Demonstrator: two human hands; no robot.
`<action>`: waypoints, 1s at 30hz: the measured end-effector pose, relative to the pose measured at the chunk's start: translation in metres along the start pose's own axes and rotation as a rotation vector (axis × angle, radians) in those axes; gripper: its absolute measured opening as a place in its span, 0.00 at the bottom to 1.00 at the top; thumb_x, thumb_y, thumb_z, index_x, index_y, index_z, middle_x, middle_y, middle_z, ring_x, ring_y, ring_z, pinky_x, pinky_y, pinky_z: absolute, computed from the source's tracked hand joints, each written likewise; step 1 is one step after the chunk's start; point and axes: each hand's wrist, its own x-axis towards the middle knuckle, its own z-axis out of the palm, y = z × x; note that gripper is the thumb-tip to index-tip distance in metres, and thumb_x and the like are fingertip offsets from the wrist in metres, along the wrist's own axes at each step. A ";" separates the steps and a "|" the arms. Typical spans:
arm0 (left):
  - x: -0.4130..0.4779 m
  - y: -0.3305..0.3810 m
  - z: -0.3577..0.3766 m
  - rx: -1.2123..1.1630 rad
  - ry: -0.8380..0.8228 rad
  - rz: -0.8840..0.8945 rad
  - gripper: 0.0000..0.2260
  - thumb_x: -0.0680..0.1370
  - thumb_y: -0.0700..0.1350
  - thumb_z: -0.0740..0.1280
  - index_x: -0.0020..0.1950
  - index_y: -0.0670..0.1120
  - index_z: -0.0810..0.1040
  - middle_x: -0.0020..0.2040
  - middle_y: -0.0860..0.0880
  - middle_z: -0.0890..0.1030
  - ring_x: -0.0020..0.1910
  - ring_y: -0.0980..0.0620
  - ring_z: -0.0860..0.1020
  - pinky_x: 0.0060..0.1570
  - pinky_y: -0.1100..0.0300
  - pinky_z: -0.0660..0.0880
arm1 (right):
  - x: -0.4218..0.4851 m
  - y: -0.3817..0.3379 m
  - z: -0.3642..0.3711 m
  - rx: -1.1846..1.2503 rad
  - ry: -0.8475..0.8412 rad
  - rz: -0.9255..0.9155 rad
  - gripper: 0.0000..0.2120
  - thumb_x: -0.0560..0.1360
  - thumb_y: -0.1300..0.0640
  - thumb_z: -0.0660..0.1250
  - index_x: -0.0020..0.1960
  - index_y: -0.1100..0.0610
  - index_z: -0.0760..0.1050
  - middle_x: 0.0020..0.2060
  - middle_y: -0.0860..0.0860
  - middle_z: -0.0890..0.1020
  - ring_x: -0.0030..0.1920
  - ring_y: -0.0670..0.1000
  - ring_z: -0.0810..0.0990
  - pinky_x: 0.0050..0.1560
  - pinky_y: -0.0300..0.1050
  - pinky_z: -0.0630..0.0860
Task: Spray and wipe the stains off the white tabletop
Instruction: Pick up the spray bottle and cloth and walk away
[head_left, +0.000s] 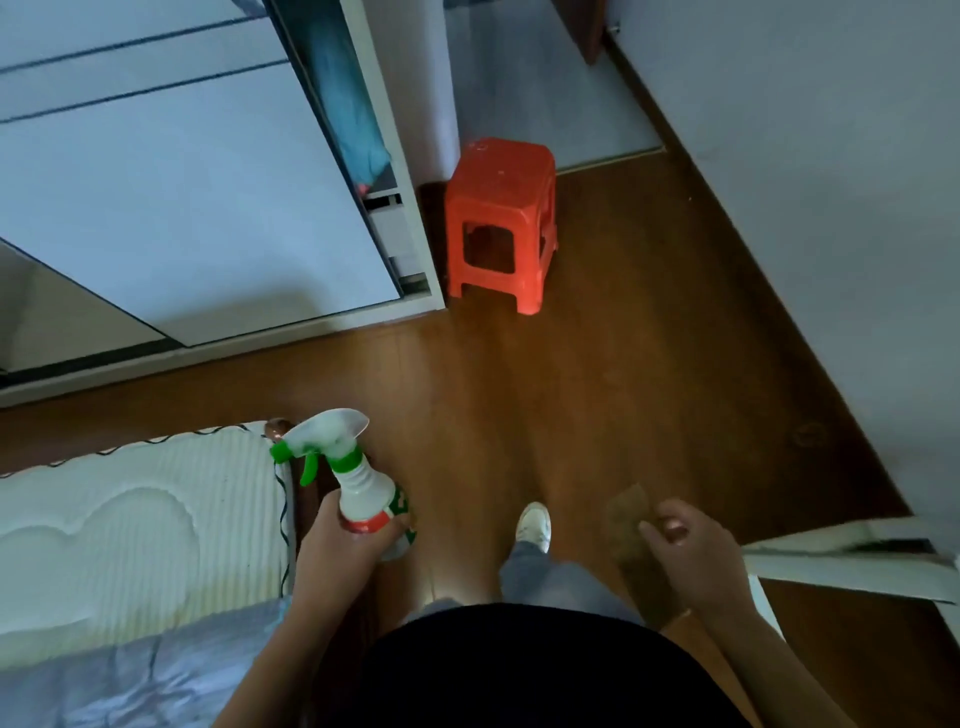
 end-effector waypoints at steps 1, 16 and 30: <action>0.011 0.008 -0.004 -0.002 0.019 0.004 0.28 0.70 0.54 0.81 0.65 0.53 0.73 0.55 0.55 0.82 0.52 0.55 0.81 0.50 0.54 0.77 | 0.019 -0.016 -0.004 -0.021 -0.014 -0.050 0.05 0.80 0.49 0.67 0.54 0.46 0.73 0.44 0.42 0.81 0.47 0.46 0.80 0.51 0.45 0.76; 0.239 0.137 -0.021 -0.009 0.053 -0.032 0.28 0.71 0.50 0.81 0.66 0.49 0.74 0.54 0.50 0.83 0.52 0.49 0.82 0.52 0.49 0.78 | 0.238 -0.225 -0.071 -0.031 -0.007 -0.273 0.04 0.80 0.47 0.67 0.53 0.44 0.74 0.45 0.40 0.80 0.47 0.41 0.79 0.50 0.39 0.76; 0.463 0.323 0.035 0.214 -0.213 0.206 0.34 0.62 0.64 0.81 0.64 0.55 0.74 0.54 0.54 0.84 0.52 0.51 0.83 0.55 0.46 0.83 | 0.357 -0.242 -0.134 -0.007 0.312 0.175 0.12 0.78 0.45 0.68 0.58 0.49 0.78 0.45 0.44 0.82 0.44 0.46 0.81 0.45 0.46 0.79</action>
